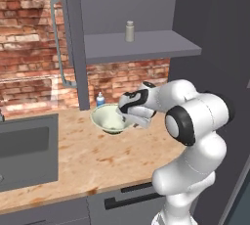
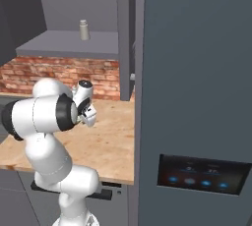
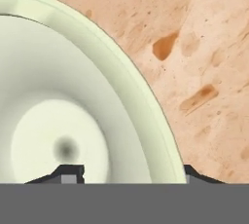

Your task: Pick the mug and place it in the sink. Pick the bowl and place it in the open cabinet and then close the cabinet.

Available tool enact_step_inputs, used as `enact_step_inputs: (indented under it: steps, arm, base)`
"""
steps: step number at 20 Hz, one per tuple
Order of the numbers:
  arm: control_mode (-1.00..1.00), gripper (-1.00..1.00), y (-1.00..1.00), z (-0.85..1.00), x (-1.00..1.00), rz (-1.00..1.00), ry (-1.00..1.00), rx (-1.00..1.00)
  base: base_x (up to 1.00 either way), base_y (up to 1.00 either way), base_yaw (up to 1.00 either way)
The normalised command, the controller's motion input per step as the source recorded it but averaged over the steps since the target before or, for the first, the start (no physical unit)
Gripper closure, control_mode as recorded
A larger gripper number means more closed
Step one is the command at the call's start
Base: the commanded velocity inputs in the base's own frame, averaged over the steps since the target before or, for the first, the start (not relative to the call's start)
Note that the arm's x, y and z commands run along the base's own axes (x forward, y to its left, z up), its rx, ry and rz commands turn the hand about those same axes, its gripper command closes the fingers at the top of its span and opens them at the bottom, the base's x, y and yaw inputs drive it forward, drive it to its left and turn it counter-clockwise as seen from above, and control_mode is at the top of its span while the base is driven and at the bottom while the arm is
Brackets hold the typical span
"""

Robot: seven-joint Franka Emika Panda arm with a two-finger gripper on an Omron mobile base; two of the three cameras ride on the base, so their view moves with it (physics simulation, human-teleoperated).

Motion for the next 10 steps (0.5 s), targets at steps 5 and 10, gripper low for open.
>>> enact_step_inputs:
  steps: [5,10]
  arm:
    - [-1.0,1.0,0.23,-0.01,0.01,0.0,0.0,0.03]
    - [-1.0,1.0,0.03,0.0,-0.02,-0.02,-0.01,0.02]
  base:
    - [0.0,0.0,0.0]
    - [0.0,0.0,0.0]
